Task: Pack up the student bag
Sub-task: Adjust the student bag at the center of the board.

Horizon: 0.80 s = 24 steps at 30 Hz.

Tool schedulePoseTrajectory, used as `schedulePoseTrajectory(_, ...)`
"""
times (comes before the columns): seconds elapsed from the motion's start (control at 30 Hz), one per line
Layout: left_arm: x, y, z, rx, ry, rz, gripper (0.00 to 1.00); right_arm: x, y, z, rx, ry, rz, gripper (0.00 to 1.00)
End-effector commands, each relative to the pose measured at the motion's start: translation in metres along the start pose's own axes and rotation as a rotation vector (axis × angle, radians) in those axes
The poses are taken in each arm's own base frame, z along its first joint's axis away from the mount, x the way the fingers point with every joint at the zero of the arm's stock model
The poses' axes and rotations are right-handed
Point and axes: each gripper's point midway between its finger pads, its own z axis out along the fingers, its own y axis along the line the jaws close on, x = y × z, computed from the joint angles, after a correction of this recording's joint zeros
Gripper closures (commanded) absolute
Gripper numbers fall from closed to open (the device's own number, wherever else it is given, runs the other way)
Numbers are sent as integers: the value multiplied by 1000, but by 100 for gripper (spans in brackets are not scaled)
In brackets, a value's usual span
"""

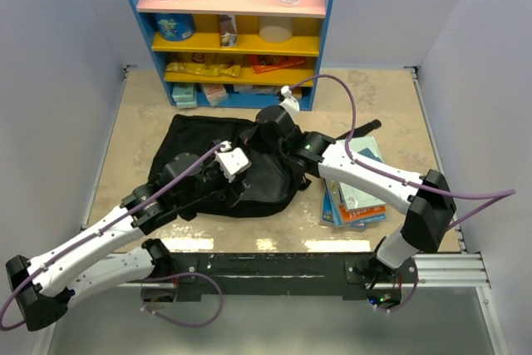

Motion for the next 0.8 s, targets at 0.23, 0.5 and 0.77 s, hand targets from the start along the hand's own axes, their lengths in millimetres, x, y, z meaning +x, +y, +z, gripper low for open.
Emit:
schedulePoseTrajectory(0.23, 15, 22, 19, -184, 19, -12, 23, -23, 41, -17, -131, -53, 100, 100)
schedulePoseTrajectory(0.5, 6, 40, 10, -272, 14, 27, 100, -20, 32, -32, -121, -27, 52, 100)
schedulePoseTrajectory(0.77, -8, 53, -35, -265, -20, 46, 100, -33, 3, -65, -111, -85, -74, 53)
